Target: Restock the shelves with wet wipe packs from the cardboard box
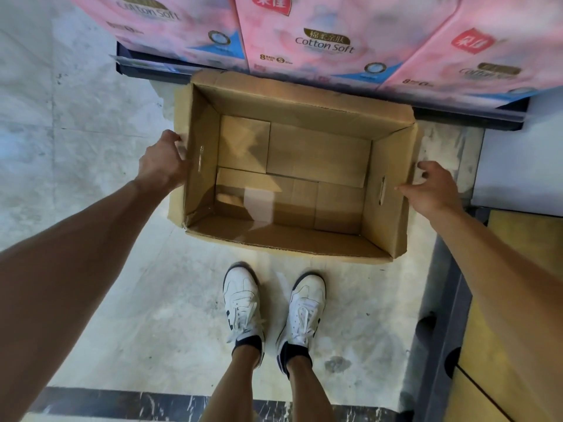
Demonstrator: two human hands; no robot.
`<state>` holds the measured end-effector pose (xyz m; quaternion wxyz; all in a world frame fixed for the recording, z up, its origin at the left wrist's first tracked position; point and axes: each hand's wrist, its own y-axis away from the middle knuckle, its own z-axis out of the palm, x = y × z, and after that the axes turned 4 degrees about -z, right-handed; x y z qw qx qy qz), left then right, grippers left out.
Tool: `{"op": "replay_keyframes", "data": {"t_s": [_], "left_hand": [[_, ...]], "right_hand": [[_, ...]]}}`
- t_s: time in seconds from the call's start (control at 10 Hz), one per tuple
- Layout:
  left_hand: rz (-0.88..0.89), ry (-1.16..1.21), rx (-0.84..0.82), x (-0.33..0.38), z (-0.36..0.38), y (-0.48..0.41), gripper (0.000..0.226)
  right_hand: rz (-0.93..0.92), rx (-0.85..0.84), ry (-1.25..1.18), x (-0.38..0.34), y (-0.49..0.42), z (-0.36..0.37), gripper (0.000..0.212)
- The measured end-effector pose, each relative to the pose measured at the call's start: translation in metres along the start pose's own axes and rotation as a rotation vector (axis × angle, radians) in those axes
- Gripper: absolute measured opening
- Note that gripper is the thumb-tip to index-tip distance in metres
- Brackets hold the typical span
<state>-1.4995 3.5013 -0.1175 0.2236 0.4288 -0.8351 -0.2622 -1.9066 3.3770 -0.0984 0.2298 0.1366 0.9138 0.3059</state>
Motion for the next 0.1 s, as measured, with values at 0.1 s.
{"op": "replay_keyframes", "data": {"t_s": [0.1], "left_hand": [[0.037, -0.123, 0.085, 0.012, -0.0222, 0.0155, 0.049]], "right_hand": [[-0.1, 0.021, 0.079, -0.0281, 0.0192, -0.0095, 0.066]]}}
